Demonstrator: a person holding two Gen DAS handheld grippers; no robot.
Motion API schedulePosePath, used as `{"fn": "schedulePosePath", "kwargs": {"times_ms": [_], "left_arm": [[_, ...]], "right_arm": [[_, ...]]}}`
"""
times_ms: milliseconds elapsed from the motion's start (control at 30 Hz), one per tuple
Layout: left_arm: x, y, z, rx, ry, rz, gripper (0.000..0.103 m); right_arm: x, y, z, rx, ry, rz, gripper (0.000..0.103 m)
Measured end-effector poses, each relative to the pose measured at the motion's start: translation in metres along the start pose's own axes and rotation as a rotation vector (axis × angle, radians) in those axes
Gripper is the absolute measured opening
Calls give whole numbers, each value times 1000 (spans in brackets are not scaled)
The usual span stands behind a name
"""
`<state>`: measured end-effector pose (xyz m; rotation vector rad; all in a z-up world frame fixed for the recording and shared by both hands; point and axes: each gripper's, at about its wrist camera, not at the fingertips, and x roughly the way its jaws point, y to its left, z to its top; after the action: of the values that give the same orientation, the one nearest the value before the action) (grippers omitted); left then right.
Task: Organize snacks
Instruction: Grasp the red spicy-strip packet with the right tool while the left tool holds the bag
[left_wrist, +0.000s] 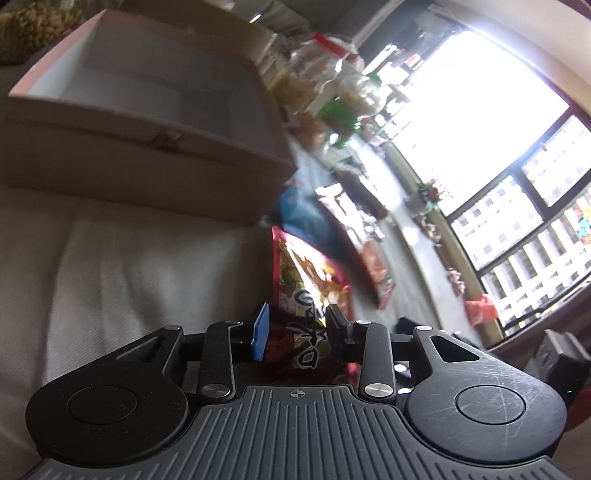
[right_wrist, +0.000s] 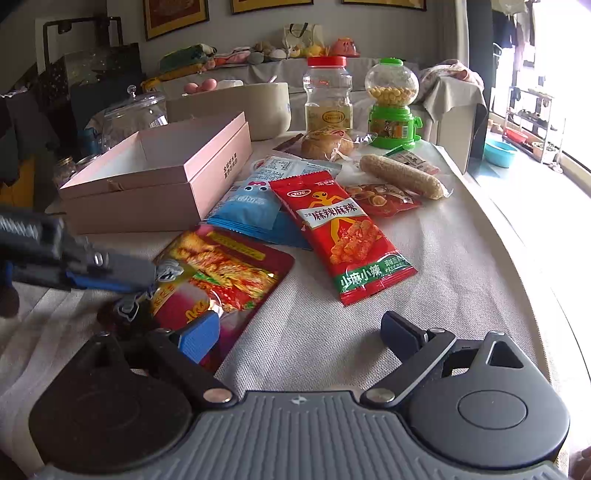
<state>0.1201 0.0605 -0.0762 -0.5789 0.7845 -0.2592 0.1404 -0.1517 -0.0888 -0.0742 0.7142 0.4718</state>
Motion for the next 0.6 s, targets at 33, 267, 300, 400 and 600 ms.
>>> {"fn": "schedulePosePath", "kwargs": {"times_ms": [33,267,300,400,600], "left_arm": [[-4,-4,1,23,-10,-14,37],[-14,-31,2,155,-34,-76,38],[-11,-35,2,166,-32,-80,38],[-6,-37,4,173,-33,-83,42],[18,-24,2,155,-44,-30,43]], "right_arm": [[0,0,0,3,-1,0,95],[-4,-4,-2,32,-12,12,95],[-4,-4,-2,34,-13,12,95],[-5,-5,-3,37,-14,9,95],[-7,-6,-4,41,-19,10,95]]}}
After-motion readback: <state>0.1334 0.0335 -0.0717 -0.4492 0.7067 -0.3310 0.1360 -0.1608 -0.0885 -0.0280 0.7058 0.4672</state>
